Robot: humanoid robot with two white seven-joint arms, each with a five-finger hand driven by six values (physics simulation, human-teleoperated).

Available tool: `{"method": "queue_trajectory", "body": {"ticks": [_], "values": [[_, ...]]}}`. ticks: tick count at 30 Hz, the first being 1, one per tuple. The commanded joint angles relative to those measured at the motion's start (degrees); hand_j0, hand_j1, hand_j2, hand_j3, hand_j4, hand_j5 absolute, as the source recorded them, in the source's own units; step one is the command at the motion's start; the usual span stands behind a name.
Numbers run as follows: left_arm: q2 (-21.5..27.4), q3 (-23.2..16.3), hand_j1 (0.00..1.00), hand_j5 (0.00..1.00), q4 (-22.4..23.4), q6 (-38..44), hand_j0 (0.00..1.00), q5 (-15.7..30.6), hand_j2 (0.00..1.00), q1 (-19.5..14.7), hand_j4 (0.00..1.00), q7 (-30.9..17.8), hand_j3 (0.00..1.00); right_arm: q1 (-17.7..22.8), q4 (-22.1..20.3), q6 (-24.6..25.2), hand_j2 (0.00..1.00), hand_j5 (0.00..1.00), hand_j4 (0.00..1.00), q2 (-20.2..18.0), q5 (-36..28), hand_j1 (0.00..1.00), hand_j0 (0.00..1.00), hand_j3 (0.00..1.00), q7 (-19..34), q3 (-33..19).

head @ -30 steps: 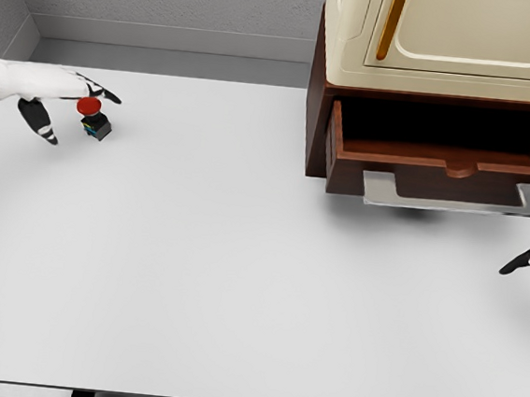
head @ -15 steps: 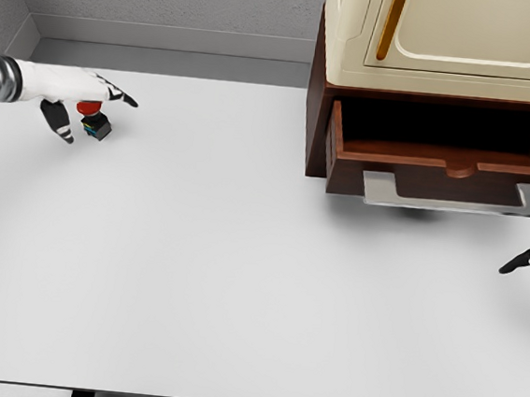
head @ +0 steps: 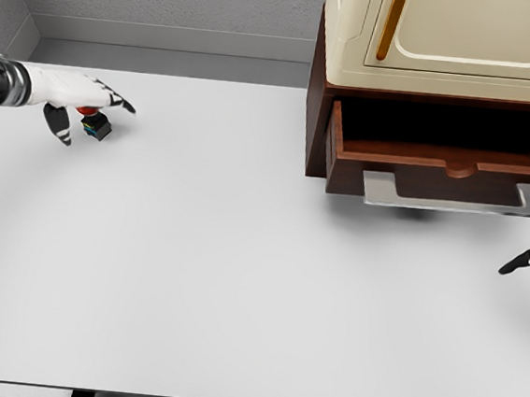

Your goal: Put the switch into the drawer with left arm, and close the drawer with right arm

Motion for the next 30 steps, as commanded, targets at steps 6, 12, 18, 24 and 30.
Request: {"method": "queue_trajectory", "body": {"ticks": [6, 12, 18, 24, 30], "values": [[-1.37, 1.25, 1.0, 1.0, 2.25, 5.82, 1.0, 0.38, 1.0, 0.0, 1.0, 4.13, 1.0, 0.0, -0.02, 0.16, 0.7, 0.7, 0.7, -0.07, -0.4, 0.7, 0.7, 0.7, -0.02, 0.0], [-1.81, 0.81, 1.0, 1.0, 2.95, 9.16, 1.0, -0.06, 1.0, 0.09, 1.0, 5.18, 1.0, 0.0, -0.02, 0.16, 0.7, 0.7, 0.7, -0.07, -0.4, 0.7, 0.7, 0.7, -0.02, 0.0], [-1.81, 0.37, 0.87, 0.87, 2.86, 8.81, 0.87, -0.24, 0.87, 0.18, 0.87, 5.27, 0.87, -0.09, -0.02, 0.16, 0.7, 0.7, 0.7, -0.07, -0.4, 0.7, 0.7, 0.7, -0.02, 0.0], [-1.72, -0.6, 0.82, 0.82, 2.25, 7.84, 0.82, -0.15, 0.82, 0.53, 0.82, 5.18, 0.82, 0.0, -0.02, 0.16, 0.7, 0.7, 0.7, -0.07, -0.4, 0.7, 0.7, 0.7, -0.02, 0.0], [-1.45, -0.86, 0.78, 0.78, 2.25, 7.84, 0.78, -0.15, 0.78, 0.53, 0.78, 5.18, 0.78, -0.09, -0.02, 0.16, 0.7, 0.7, 0.7, -0.15, -0.4, 0.7, 0.7, 0.7, -0.02, 0.0]]}}
